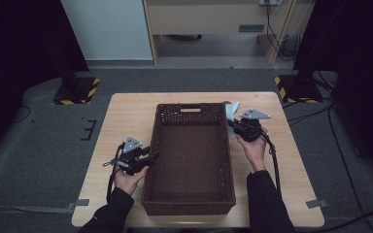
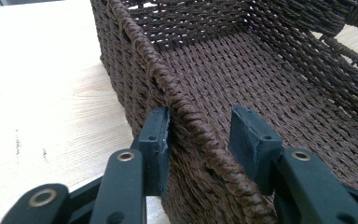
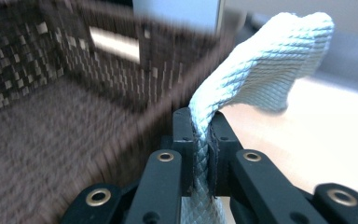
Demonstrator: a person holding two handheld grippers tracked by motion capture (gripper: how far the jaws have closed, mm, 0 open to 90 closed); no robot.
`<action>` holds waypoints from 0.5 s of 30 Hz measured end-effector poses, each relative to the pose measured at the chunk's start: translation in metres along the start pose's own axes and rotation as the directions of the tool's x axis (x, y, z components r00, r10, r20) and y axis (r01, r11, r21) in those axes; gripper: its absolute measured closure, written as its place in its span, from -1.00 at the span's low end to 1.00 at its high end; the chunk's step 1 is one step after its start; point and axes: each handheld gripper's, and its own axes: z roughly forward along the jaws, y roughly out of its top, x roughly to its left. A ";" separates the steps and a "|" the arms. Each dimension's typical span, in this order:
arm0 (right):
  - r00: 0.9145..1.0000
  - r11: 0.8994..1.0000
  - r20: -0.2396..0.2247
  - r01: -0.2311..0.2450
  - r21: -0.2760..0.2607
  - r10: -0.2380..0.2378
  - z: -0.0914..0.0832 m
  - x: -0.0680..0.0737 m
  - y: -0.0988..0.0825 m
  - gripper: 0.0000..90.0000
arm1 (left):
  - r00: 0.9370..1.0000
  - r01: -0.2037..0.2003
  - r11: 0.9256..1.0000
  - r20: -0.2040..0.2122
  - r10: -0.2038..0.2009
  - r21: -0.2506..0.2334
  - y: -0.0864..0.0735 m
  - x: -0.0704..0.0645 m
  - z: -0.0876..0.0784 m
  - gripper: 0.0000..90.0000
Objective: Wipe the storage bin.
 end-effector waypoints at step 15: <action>1.000 0.974 -0.021 -0.009 0.227 0.014 0.032 -0.003 -0.038 0.88 | 1.000 0.002 1.000 0.005 -0.002 -0.001 0.000 0.001 0.000 0.27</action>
